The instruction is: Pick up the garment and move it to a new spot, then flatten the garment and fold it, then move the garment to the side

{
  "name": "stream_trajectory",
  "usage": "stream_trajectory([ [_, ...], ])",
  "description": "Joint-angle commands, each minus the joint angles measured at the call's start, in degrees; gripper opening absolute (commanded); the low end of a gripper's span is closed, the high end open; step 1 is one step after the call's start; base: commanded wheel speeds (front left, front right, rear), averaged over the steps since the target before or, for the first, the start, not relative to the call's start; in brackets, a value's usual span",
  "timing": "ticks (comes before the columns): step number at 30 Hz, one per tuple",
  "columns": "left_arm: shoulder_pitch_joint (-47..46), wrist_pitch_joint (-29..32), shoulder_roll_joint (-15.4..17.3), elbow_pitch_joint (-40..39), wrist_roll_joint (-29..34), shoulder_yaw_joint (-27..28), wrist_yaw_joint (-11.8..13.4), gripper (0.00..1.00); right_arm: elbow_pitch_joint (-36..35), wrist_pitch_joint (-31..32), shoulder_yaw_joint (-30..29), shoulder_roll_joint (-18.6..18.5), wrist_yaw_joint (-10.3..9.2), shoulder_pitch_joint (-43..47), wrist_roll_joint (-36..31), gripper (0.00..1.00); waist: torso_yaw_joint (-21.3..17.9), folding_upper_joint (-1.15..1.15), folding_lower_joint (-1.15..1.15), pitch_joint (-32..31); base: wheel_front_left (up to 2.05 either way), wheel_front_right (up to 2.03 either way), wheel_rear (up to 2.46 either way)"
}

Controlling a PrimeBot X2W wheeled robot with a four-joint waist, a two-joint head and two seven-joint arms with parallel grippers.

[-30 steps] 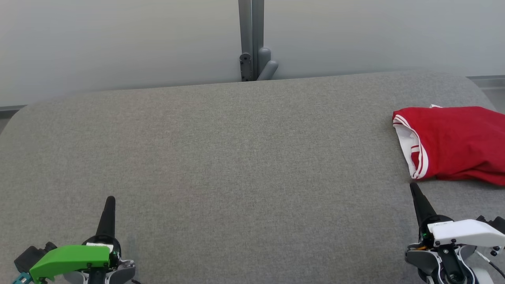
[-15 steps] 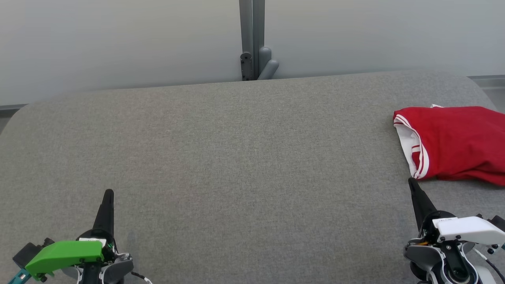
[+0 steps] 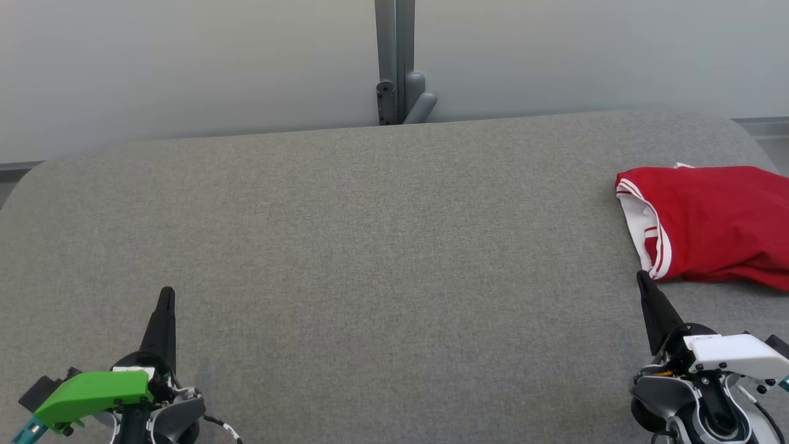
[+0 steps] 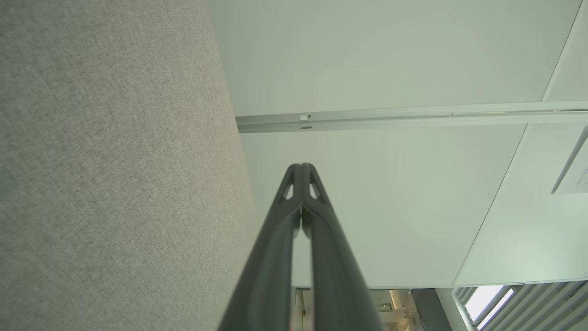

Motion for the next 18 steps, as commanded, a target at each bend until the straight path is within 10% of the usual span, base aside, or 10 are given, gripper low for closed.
stream_trajectory([
  [1, -1.2, 0.3, 0.3, -0.1, -1.1, 0.4, -0.4, 0.00, -0.3, 0.5, 0.0, -0.3, 0.02, -0.9, 1.3, 0.00, 0.0, 0.18, 0.00, 0.0, 0.00, 0.00, 0.00],
  [18, -1.1, 0.4, 0.3, 0.0, -1.0, 0.4, -0.3, 0.00, -0.3, 0.4, 0.0, -0.3, 0.02, -0.8, 1.3, 0.00, 0.0, 0.18, 0.00, 0.0, 0.00, 0.00, 0.00],
])
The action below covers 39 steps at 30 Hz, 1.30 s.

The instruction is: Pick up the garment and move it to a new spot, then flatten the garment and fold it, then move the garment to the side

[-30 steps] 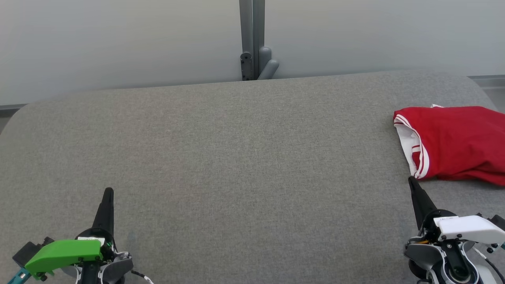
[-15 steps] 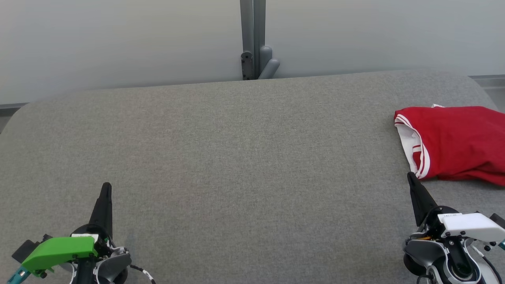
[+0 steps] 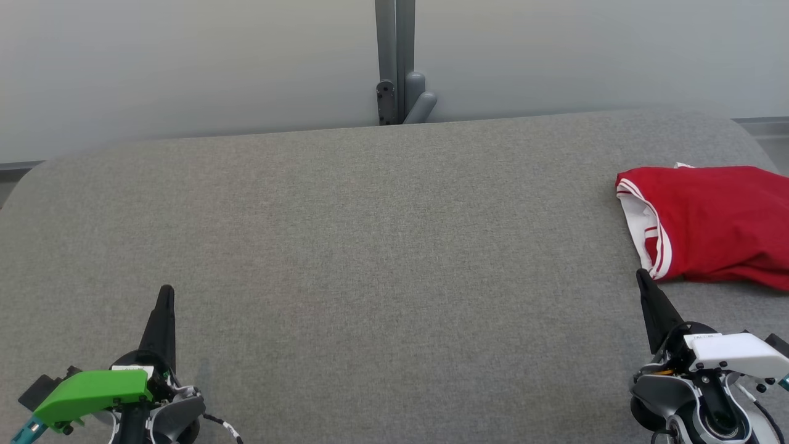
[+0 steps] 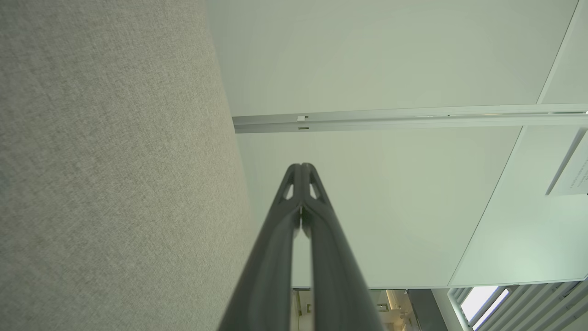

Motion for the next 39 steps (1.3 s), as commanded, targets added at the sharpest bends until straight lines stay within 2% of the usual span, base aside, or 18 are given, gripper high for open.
stream_trajectory([
  [1, -0.9, 0.3, 0.3, 0.0, -0.1, 0.3, -0.3, 0.00, -0.2, 0.1, 0.0, -0.3, 0.02, -0.6, 0.4, 0.00, 0.0, 0.18, 0.00, 0.0, 0.00, 0.00, 0.00],
  [39, -0.9, 0.3, 0.3, 0.0, -0.1, 0.3, -0.3, 0.00, -0.2, 0.1, 0.0, -0.3, 0.02, -0.6, 0.4, 0.00, 0.0, 0.18, 0.00, 0.0, 0.00, 0.00, 0.00],
])
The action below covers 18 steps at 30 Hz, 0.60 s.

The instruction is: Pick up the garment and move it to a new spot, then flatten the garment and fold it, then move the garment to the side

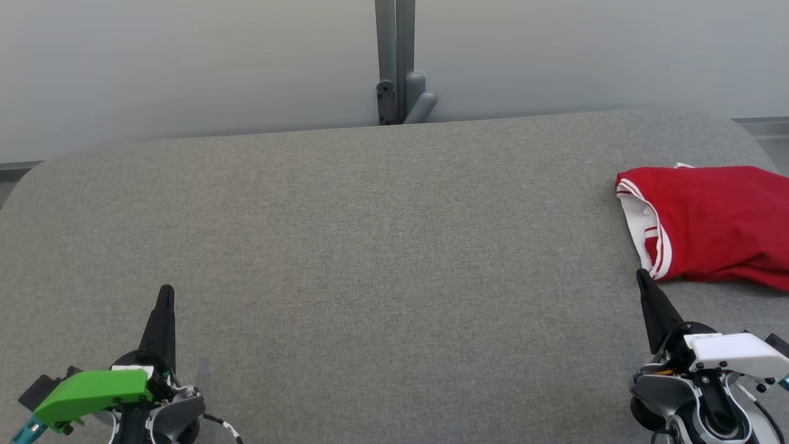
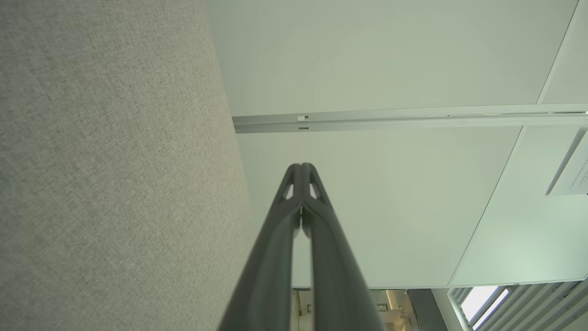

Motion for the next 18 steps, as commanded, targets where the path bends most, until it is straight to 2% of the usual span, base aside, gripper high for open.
stream_trajectory([
  [1, -0.9, 0.3, 0.3, 0.0, -0.1, 0.2, -0.3, 0.00, -0.2, 0.1, 0.0, -0.3, 0.02, -0.6, 0.4, 0.00, 0.0, 0.18, 0.00, 0.0, 0.00, 0.00, 0.00],
  [18, -0.9, 0.3, 0.3, 0.0, -0.1, 0.2, -0.3, 0.00, -0.2, 0.1, 0.0, -0.3, 0.02, -0.6, 0.4, 0.00, 0.0, 0.18, 0.00, 0.0, 0.00, 0.00, 0.00],
])
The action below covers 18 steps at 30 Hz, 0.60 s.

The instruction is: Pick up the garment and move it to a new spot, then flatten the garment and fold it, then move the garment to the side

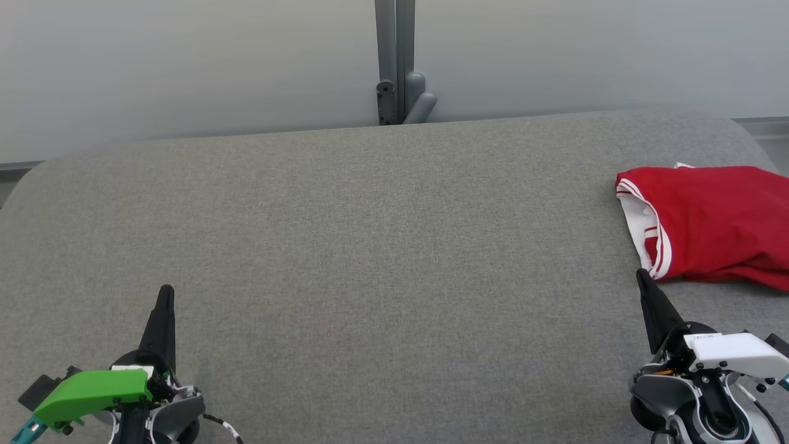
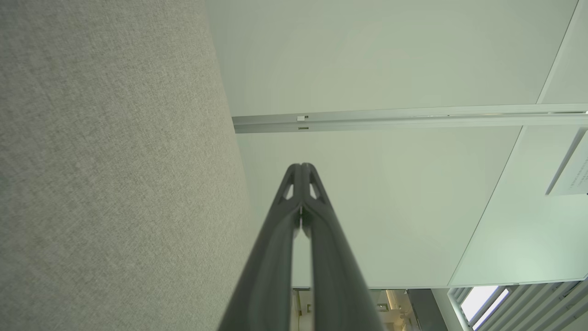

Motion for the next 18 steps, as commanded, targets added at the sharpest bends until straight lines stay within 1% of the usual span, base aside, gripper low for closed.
stream_trajectory([
  [1, -0.9, 0.2, 0.3, 0.0, -0.1, 0.2, -0.3, 0.00, -0.2, 0.1, 0.0, -0.3, 0.02, -0.6, 0.4, 0.00, 0.0, 0.18, 0.00, 0.0, 0.00, 0.00, 0.00],
  [18, -0.9, 0.2, 0.3, 0.0, -0.1, 0.2, -0.3, 0.00, -0.2, 0.1, 0.0, -0.3, 0.02, -0.6, 0.4, 0.00, 0.0, 0.18, 0.00, 0.0, 0.00, 0.00, 0.00],
])
